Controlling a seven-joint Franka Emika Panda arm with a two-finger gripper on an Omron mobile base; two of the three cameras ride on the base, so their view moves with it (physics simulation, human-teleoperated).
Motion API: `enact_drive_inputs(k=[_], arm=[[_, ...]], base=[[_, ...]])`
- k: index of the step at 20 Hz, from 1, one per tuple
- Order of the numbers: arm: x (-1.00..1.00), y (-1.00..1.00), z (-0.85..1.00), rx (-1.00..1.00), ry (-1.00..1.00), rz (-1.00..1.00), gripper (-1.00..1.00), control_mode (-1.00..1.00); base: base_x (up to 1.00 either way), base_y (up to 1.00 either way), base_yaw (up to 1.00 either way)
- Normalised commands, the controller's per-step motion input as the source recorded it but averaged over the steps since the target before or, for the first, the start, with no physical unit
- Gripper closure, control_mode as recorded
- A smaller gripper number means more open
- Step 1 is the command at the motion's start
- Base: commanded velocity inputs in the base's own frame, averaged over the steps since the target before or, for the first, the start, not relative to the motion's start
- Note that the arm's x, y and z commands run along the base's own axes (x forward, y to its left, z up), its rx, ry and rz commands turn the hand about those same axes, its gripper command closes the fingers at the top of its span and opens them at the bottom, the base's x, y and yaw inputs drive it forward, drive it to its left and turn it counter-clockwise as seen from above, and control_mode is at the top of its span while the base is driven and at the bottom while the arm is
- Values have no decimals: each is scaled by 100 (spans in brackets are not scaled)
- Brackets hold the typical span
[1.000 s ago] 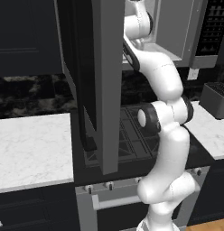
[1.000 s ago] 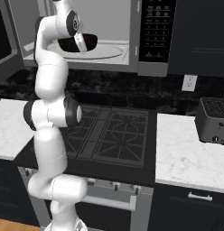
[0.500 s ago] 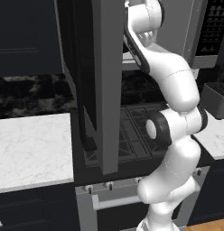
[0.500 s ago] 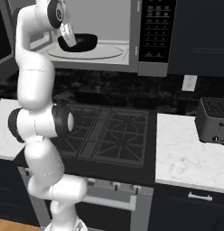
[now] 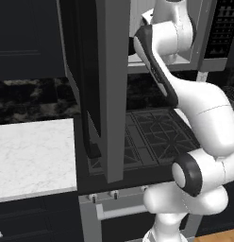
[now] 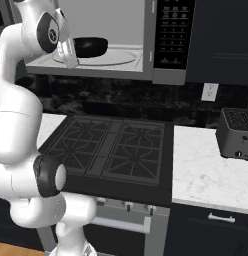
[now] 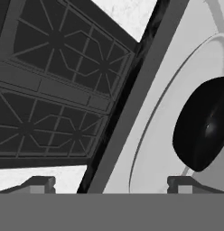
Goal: Open the microwave, place the bowl with waffle inside the microwave, then close the microwave door and turn it on.
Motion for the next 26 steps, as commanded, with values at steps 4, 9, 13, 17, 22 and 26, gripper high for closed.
enact_drive_inputs(k=[4,9,13,17,22,26], arm=[[-100,-24,-2,5,-11,3,-100,-100],[-100,-1,0,1,-20,4,-100,-100],[-100,0,0,0,-19,7,100,-100],[-100,4,1,0,-13,2,100,-100],[-100,25,1,-2,-4,-3,100,-100],[-100,35,1,-4,-5,-12,100,-100]], base=[[0,0,0],[0,0,0],[0,0,0],[0,0,0],[0,0,0],[0,0,0]])
